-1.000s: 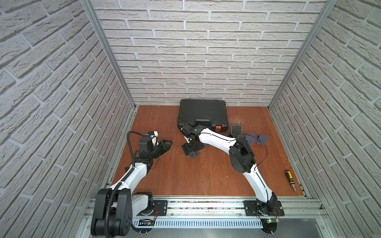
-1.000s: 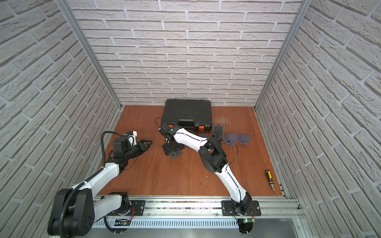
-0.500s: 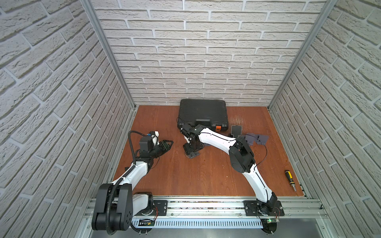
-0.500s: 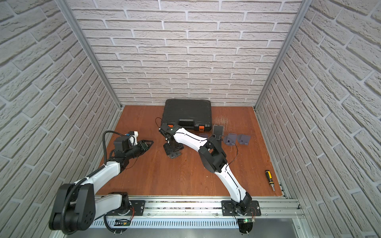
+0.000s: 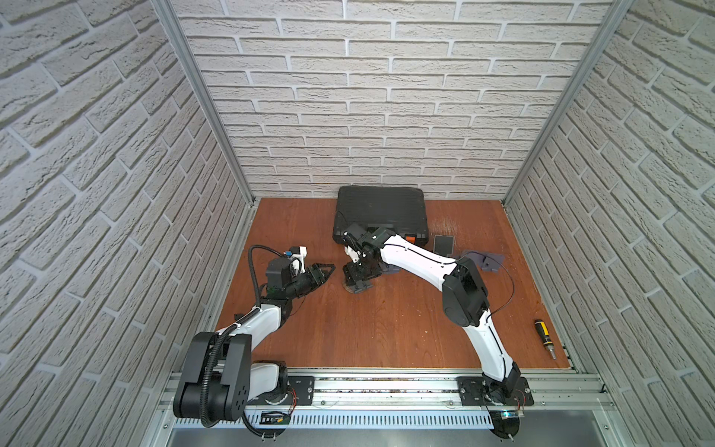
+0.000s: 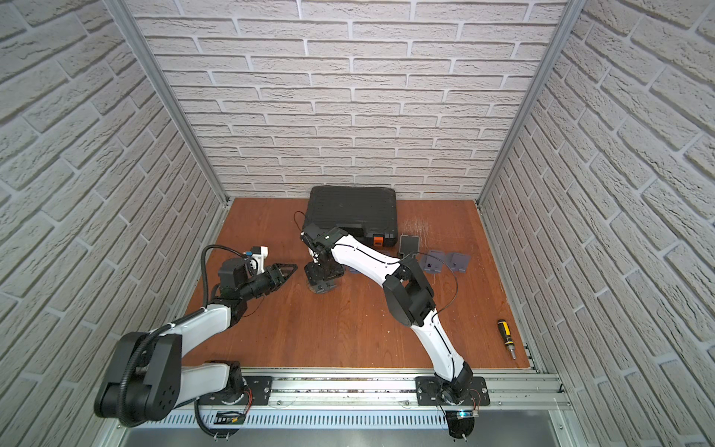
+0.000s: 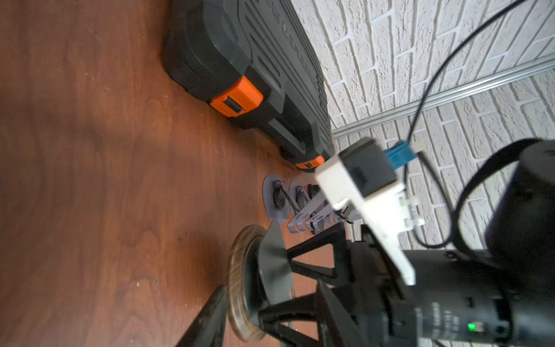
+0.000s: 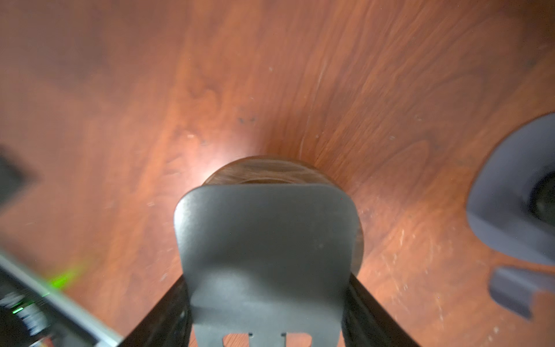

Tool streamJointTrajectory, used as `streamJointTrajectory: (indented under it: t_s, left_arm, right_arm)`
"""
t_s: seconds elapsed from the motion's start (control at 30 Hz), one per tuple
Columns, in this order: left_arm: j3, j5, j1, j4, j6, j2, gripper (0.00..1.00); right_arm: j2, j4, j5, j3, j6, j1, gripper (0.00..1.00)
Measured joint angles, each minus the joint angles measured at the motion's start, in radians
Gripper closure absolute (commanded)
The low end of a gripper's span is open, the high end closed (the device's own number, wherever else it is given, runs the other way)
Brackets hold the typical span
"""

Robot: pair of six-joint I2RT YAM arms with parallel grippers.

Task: Open the phone stand
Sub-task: Pick up the phone stand at the center of the board.

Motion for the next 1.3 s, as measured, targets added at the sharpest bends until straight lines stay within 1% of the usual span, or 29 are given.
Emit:
streamJointTrajectory:
  t_s: [0.23, 0.47, 0.67, 0.87, 1.13, 1.3]
  left_arm:
    - [-0.017, -0.008, -0.077, 0.076, -0.030, -0.034, 0.51]
    - [-0.056, -0.035, -0.130, 0.177, -0.080, -0.045, 0.53]
    - [-0.058, -0.055, -0.174, 0.237, -0.105, -0.040, 0.55]
    - [-0.058, -0.065, -0.210, 0.300, -0.118, 0.019, 0.57]
    - [-0.056, -0.069, -0.219, 0.411, -0.158, 0.126, 0.58]
    - [-0.051, -0.072, -0.240, 0.433, -0.166, 0.150, 0.58]
  right_arm:
    - [-0.129, 0.006, -0.032, -0.002, 0.003, -0.027, 0.83]
    - [-0.187, 0.016, -0.040, -0.053, 0.020, -0.061, 0.84]
    - [-0.221, 0.039, -0.061, -0.100, 0.027, -0.085, 0.84]
    - [-0.237, 0.063, -0.075, -0.103, 0.030, -0.096, 0.84]
    - [-0.238, 0.083, -0.085, -0.107, 0.030, -0.103, 0.84]
    - [-0.243, 0.083, -0.091, -0.113, 0.030, -0.102, 0.84]
